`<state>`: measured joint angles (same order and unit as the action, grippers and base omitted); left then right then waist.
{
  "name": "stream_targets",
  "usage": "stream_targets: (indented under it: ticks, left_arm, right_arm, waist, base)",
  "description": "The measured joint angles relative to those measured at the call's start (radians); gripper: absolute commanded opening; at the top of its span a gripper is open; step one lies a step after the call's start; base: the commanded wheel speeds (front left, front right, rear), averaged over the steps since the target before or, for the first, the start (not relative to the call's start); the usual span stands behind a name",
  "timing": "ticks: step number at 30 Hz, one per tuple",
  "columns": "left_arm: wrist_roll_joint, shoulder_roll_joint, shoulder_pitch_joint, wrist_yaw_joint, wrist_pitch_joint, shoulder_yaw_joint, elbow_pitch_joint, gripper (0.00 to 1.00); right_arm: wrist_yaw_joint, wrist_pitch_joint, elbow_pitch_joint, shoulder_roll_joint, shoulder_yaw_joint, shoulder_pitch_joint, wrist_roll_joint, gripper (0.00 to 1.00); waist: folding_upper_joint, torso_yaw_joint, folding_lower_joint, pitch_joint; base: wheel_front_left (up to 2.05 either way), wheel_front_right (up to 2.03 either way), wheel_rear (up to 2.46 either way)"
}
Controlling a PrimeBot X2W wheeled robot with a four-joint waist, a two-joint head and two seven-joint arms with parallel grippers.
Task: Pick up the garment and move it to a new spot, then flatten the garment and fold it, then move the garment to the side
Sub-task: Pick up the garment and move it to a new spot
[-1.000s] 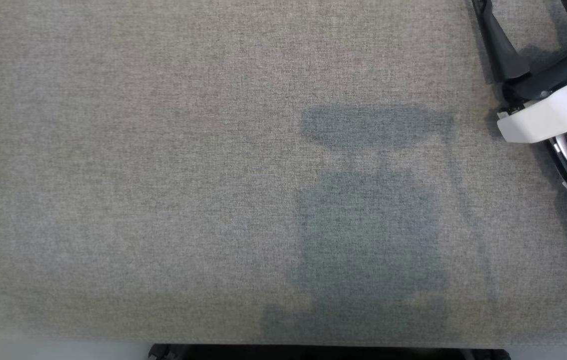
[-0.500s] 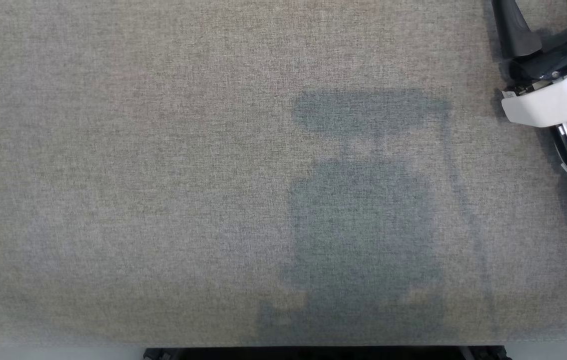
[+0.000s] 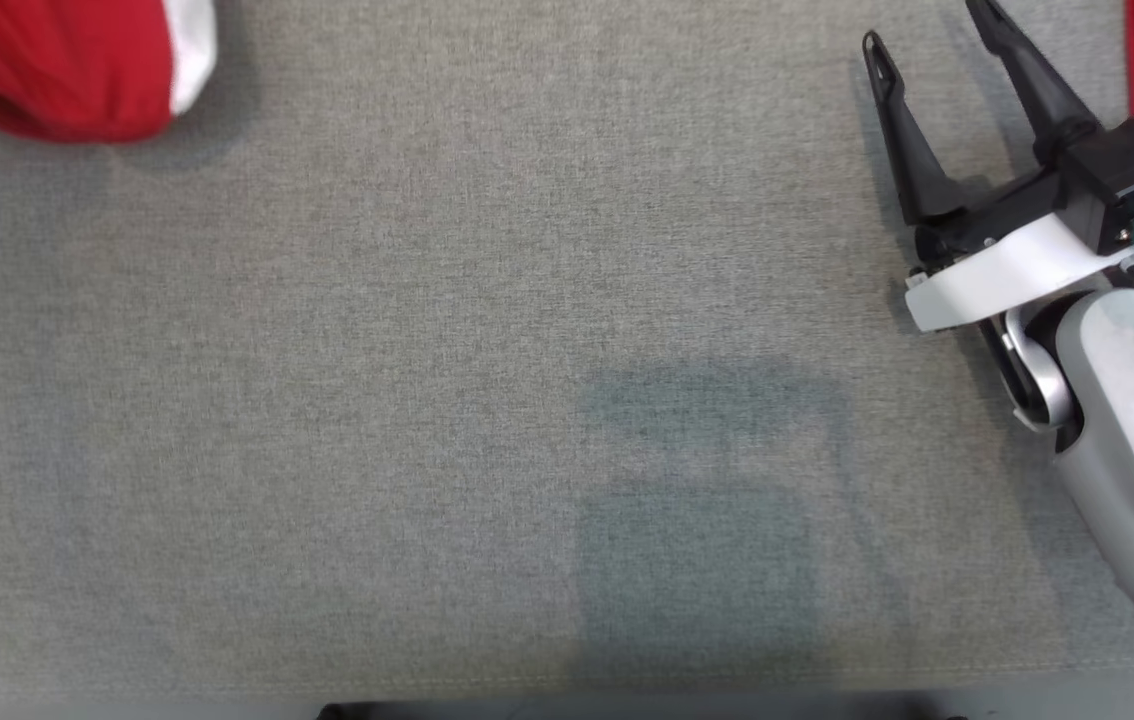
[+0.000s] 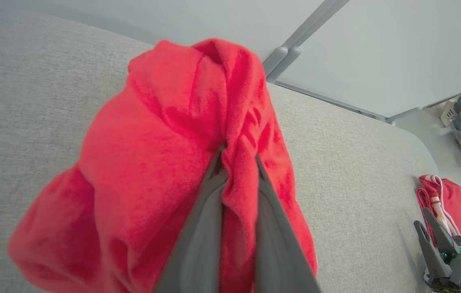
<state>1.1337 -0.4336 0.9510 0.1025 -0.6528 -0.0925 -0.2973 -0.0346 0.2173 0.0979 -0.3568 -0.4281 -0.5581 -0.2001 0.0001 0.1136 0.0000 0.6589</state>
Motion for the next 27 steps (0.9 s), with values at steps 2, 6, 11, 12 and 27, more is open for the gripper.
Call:
stream_targets:
  ticks: [2,6,11,12,27]
  left_arm:
    - [0.011,0.015,0.0,0.003,-0.028,-0.033,0.033,0.0]
    - [0.044,0.05,-0.008,0.013,-0.101,-0.117,0.124,0.0]
    - [0.119,0.104,-0.059,0.013,-0.168,-0.177,0.231,0.0]
    - [0.13,0.108,-0.074,0.013,-0.177,-0.184,0.249,0.0]
    - [-0.016,0.087,-0.327,0.022,-0.212,-0.542,0.633,0.0]
  right_arm:
    - [-0.002,0.004,0.022,0.008,-0.001,0.016,-0.009,1.0]
    - [-0.004,0.016,0.055,0.034,-0.002,0.038,-0.031,1.0]
    - [-0.007,0.021,0.085,0.077,-0.015,0.077,-0.048,1.0]
    - [-0.008,0.021,0.091,0.081,-0.018,0.088,-0.049,1.0]
    - [-0.028,0.031,0.118,0.102,0.006,0.221,-0.091,1.0]
  waist:
    - [0.0,-0.007,0.0,-0.026]
    - [0.0,-0.027,0.0,-0.077]
    - [0.0,-0.065,-0.0001,-0.137]
    - [0.0,-0.075,0.0,-0.147]
    - [0.0,-0.241,-0.0001,-0.244]
  base:
    - [0.0,0.0,0.0]
    - [0.0,0.0,0.0]
    - [0.0,0.0,0.0]
    - [0.0,0.0,0.0]
    - [0.0,0.0,0.0]
